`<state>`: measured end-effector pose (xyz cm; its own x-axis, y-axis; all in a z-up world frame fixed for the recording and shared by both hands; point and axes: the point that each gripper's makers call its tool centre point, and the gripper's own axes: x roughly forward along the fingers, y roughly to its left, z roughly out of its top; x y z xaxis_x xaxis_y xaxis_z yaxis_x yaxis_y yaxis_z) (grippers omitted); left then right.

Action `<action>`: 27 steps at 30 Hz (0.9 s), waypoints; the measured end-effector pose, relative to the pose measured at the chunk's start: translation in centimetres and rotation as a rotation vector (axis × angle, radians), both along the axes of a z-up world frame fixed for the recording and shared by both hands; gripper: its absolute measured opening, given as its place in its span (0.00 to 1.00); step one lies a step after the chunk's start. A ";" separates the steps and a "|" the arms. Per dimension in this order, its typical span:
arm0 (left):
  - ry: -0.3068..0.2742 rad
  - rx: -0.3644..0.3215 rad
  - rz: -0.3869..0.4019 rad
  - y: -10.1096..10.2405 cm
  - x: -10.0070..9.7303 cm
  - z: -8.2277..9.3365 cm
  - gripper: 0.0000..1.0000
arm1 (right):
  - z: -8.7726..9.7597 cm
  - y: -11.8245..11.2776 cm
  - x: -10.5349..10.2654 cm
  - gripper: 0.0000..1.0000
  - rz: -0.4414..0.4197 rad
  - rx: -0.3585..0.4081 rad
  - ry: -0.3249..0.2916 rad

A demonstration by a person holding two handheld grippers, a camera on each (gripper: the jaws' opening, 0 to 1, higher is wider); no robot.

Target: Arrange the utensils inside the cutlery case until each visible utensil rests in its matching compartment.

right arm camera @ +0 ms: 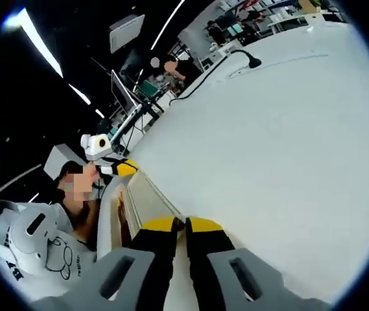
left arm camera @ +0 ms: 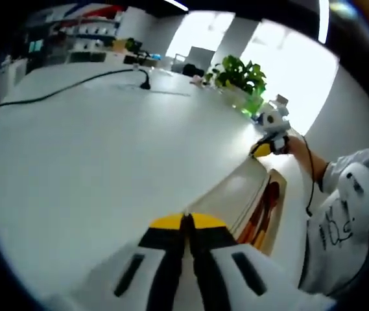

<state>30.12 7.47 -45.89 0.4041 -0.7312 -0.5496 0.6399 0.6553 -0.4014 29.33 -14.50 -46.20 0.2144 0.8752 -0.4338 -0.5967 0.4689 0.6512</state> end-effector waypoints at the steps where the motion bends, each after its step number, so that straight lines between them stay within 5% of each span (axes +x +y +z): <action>1: -0.001 0.000 0.001 0.0 0.0 0.0 0.02 | 0.0 0.1 -0.1 0.04 0.004 -0.006 -0.007; 8: -0.024 -0.046 0.021 0.2 0.2 0.8 0.02 | 0.8 0.1 -0.2 0.03 0.010 -0.011 -0.075; 14: -0.072 -0.093 0.037 0.0 0.3 1.8 0.00 | 1.6 0.8 -0.3 0.03 0.060 -0.069 -0.239; 20: -0.074 -0.117 0.057 0.4 0.4 1.4 0.01 | 1.8 0.7 -0.3 0.03 0.062 -0.088 -0.306; 27: -0.135 -0.087 0.064 1.0 1.0 1.6 0.13 | 2.7 0.4 0.1 0.03 0.076 -0.118 -0.422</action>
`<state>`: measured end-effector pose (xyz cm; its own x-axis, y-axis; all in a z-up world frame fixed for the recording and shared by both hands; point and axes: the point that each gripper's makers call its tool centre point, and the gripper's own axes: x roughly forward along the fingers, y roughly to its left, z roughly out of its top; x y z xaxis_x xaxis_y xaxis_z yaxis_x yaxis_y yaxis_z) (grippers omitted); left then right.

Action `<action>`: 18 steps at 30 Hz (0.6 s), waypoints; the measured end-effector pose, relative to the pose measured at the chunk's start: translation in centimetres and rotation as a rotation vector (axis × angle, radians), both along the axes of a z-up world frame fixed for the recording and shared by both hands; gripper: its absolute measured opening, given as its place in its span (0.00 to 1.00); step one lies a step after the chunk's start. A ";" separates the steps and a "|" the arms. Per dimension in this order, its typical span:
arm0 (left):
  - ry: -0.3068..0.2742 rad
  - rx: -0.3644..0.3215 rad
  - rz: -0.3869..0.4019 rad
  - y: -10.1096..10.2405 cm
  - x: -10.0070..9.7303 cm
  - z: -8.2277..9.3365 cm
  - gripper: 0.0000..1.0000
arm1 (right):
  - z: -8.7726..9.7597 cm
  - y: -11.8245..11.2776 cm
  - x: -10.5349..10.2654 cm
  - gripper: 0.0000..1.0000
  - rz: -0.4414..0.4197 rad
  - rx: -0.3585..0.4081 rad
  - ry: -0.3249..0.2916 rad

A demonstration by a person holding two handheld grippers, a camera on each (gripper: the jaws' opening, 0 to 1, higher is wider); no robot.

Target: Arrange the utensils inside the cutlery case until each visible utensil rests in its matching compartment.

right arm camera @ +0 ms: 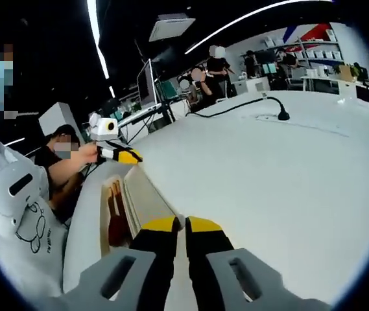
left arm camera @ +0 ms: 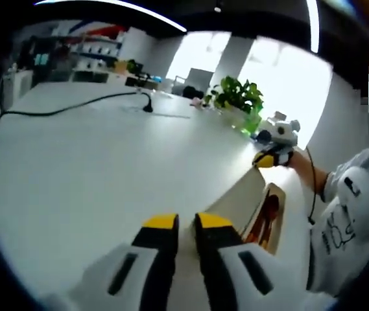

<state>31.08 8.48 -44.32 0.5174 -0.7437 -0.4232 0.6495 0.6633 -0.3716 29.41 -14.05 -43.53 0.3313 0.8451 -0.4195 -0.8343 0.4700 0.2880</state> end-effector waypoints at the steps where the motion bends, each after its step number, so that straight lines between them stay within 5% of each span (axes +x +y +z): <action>1: -0.002 -0.002 0.001 0.1 0.0 0.0 0.15 | 0.1 0.0 0.0 0.03 0.002 -0.004 -0.013; 8: 0.006 -0.035 -0.038 -0.5 -0.6 -0.3 0.23 | 0.8 -0.3 0.5 0.02 0.014 -0.012 -0.135; 12: 0.007 0.004 -0.066 -0.7 -1.1 -1.0 0.20 | 0.7 -0.4 0.7 0.02 0.014 0.010 -0.130; 18: -0.005 -0.033 -0.063 -0.7 -1.0 -0.2 0.19 | 0.8 -0.6 0.9 0.02 0.033 0.003 -0.177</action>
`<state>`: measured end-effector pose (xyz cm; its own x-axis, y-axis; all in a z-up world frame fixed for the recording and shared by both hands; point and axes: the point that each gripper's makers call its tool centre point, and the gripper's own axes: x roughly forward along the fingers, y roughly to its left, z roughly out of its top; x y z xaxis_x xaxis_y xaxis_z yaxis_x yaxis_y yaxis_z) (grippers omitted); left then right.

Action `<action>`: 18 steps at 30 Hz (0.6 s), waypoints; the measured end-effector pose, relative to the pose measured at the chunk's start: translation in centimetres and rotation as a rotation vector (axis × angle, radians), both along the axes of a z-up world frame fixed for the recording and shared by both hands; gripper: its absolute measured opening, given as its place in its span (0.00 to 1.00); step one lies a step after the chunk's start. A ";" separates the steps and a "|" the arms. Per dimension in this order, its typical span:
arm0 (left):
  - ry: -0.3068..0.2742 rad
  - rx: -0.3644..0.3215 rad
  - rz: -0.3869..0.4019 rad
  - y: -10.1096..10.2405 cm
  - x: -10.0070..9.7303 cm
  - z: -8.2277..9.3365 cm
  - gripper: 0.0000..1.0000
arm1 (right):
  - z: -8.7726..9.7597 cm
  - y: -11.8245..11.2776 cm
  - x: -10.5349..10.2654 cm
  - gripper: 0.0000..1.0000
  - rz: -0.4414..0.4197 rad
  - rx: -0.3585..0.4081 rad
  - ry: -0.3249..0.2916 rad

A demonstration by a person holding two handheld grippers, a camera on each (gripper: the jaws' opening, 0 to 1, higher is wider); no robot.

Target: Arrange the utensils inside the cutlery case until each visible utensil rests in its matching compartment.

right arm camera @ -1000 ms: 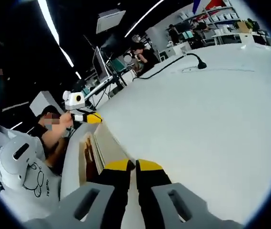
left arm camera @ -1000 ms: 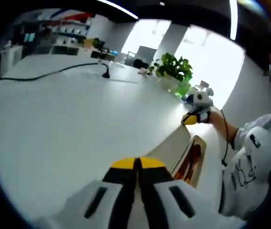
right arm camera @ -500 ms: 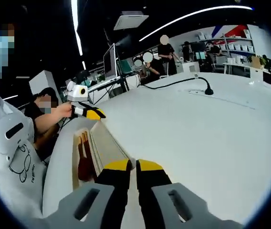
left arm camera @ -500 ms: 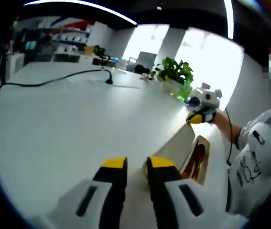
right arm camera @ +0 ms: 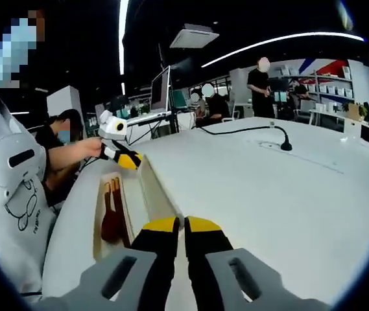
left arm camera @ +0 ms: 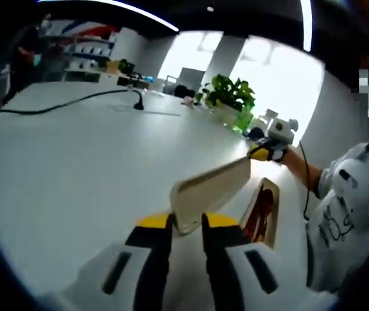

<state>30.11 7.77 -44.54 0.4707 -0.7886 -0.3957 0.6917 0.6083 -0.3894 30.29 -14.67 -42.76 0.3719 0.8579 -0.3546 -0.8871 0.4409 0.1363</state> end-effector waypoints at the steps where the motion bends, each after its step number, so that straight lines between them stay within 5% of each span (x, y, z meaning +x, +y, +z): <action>1: -0.006 -0.002 -0.004 0.0 -0.1 0.2 0.18 | 0.0 0.0 0.0 0.02 0.000 0.000 -0.002; 7: -0.052 -0.006 -0.036 -0.1 -0.8 0.7 0.06 | -0.1 -0.4 0.2 0.03 -0.009 0.013 -0.015; 14: -0.093 -0.011 -0.049 -0.3 -0.8 1.1 0.05 | 0.1 -0.5 0.0 0.03 -0.017 0.029 -0.035; 18: -0.152 0.017 -0.075 -0.5 -0.9 1.2 0.04 | 0.0 -0.7 -0.2 0.06 -0.029 0.087 0.011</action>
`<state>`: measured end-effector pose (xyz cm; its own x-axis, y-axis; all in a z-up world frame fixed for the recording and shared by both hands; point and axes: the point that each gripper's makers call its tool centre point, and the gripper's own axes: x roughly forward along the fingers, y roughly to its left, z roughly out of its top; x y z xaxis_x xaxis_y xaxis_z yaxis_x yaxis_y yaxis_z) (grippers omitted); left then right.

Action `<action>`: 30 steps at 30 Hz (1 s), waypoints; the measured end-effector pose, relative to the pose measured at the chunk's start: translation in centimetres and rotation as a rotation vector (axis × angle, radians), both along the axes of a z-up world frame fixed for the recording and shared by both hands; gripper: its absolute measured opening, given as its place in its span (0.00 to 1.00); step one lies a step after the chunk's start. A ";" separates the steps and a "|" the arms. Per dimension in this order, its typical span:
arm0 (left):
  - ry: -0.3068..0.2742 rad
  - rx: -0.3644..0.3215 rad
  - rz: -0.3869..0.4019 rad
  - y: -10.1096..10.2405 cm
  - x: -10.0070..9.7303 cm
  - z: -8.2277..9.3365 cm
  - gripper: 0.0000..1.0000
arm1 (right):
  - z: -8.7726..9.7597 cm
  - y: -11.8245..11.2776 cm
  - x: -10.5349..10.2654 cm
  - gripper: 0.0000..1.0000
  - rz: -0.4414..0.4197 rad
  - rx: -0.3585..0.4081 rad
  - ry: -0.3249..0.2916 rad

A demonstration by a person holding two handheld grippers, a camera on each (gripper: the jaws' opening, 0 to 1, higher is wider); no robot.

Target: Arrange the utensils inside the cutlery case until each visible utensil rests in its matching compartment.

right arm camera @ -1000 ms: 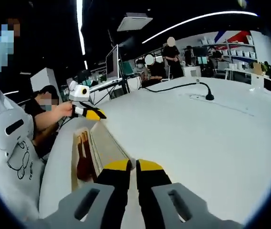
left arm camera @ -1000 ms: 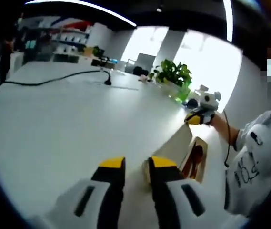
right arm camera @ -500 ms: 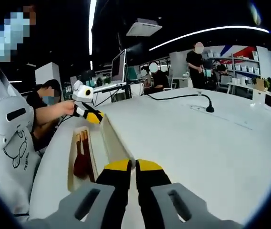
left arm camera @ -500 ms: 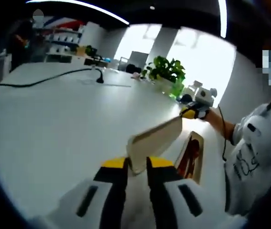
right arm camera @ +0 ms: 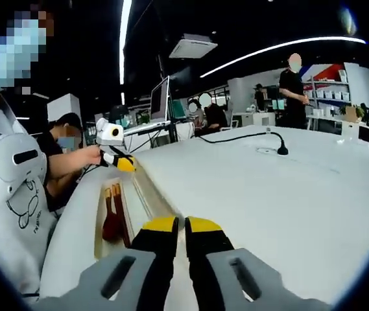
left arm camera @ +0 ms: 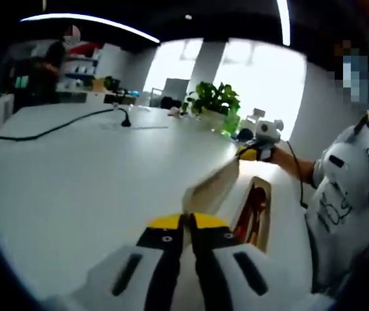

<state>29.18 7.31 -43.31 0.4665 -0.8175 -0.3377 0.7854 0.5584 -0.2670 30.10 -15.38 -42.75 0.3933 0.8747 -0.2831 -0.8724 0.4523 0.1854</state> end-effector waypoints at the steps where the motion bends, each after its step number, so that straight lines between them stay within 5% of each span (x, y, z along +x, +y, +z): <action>1: 0.000 0.010 -0.003 0.0 -0.1 -0.2 0.04 | -0.4 -0.1 0.0 0.10 -0.002 0.000 0.014; 3: 0.002 0.020 -0.007 0.1 0.0 -0.4 0.04 | -1.4 -0.1 -0.1 0.13 -0.005 -0.011 0.060; 18: 0.003 0.037 0.006 0.6 0.4 -0.9 0.04 | -1.0 0.4 -0.1 0.03 -0.006 -0.017 0.041; 30: -0.018 0.020 0.010 0.4 -0.3 0.6 0.05 | 1.3 0.2 -1.2 0.03 -0.025 -0.005 -0.007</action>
<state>28.92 7.76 -42.75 0.4810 -0.8059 -0.3451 0.7841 0.5716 -0.2420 28.87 -15.14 -41.44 0.4171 0.8631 -0.2848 -0.8622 0.4749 0.1764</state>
